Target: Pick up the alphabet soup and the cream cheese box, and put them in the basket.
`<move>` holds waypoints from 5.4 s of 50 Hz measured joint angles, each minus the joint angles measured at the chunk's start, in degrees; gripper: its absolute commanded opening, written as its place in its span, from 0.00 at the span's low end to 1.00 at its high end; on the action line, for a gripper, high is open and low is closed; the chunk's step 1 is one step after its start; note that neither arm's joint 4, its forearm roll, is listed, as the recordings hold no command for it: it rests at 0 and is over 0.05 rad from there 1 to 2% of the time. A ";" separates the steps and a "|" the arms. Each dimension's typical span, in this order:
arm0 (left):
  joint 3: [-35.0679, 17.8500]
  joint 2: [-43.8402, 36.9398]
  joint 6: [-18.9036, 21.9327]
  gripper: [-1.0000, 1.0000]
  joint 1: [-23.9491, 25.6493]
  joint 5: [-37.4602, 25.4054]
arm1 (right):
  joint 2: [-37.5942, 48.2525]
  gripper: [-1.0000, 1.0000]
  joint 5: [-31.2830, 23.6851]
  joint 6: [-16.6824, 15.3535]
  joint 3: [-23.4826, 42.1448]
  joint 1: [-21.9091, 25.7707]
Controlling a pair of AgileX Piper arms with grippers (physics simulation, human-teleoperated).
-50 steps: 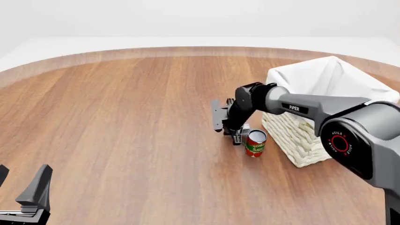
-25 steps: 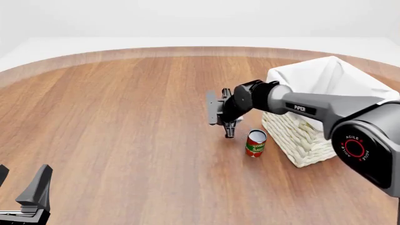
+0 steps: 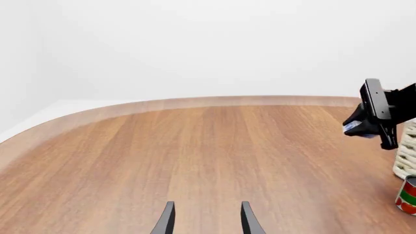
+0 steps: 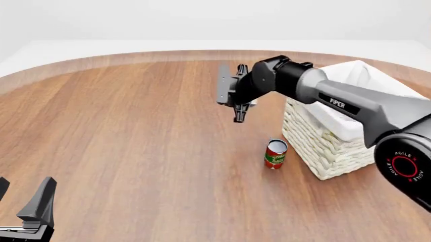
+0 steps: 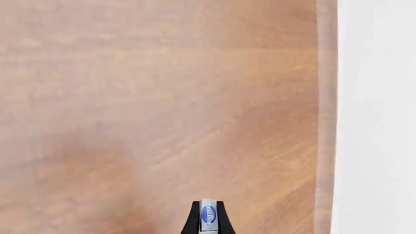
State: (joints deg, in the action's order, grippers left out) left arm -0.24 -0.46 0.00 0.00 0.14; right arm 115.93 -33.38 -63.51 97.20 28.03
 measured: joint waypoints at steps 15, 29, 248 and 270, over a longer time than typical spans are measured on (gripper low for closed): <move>0.00 0.00 0.00 1.00 0.00 0.00 | -2.64 0.00 -4.35 6.36 5.30 -0.21; 0.00 0.00 0.00 1.00 0.00 0.00 | -4.85 0.00 -4.19 13.57 7.43 -1.13; 0.00 0.00 0.00 1.00 0.00 0.00 | -16.79 0.00 41.14 58.33 -29.02 -38.35; 0.00 0.00 0.00 1.00 0.00 0.00 | -16.64 1.00 42.15 58.71 -29.03 -38.12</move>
State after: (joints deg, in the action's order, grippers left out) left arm -0.24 -0.46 0.00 0.00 0.14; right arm 99.29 8.77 -4.81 68.16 -10.09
